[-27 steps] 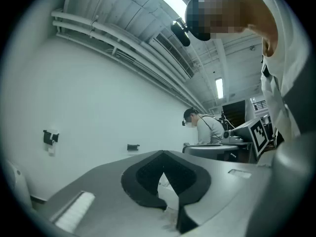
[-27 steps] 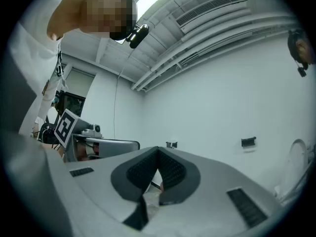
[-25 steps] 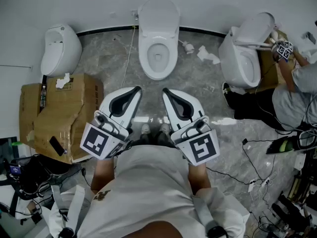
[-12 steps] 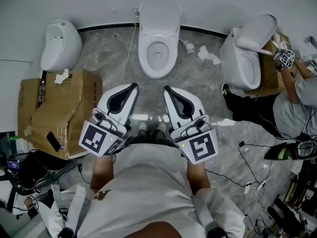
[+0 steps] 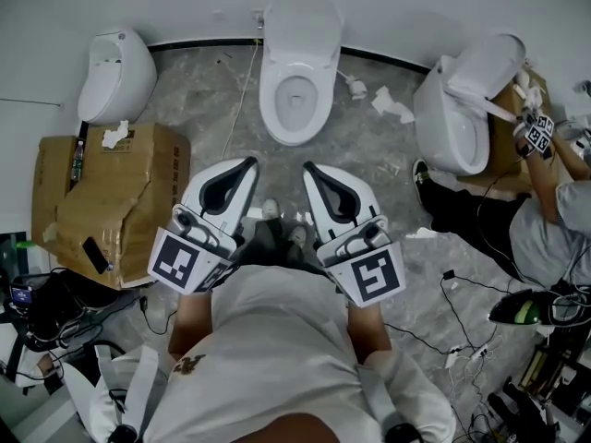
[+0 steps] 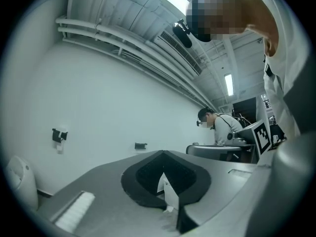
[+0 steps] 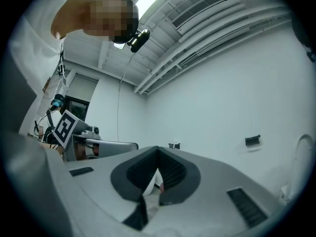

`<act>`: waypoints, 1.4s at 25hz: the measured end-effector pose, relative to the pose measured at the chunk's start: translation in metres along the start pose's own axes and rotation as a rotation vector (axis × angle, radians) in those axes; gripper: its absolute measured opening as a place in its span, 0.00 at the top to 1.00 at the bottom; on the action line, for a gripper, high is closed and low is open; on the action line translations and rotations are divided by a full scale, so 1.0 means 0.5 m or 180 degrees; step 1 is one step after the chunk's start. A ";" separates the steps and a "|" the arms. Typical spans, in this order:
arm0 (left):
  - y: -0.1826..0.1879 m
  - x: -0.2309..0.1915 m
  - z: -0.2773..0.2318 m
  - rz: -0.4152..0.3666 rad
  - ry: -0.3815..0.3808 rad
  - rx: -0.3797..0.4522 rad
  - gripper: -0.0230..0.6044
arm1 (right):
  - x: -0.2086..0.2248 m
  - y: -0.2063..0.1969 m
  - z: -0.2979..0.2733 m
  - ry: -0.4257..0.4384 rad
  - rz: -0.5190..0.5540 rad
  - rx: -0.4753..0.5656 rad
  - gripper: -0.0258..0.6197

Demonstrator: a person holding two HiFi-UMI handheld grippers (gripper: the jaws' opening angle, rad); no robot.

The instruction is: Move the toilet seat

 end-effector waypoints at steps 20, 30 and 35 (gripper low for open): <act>-0.007 -0.188 -0.163 0.0021 -0.0382 0.0037 0.96 | 0.130 -0.032 -0.210 -0.0173 0.0100 -0.0178 0.96; -0.019 -0.257 -0.243 0.0022 -0.0487 0.0031 0.96 | 0.204 -0.055 -0.272 -0.0229 0.0109 -0.0280 0.96; -0.029 -0.273 -0.297 -0.0006 -0.0486 0.0031 0.96 | 0.256 -0.072 -0.296 -0.0160 0.0142 -0.0301 0.96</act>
Point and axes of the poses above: the fingertips, and each gripper's own axes: z backward along the fingers, x to its right, y out of its top, the point moved 1 cm from there along z, backward along the fingers, and after that the axes turned 8 degrees about y, right-handed, at the moved point
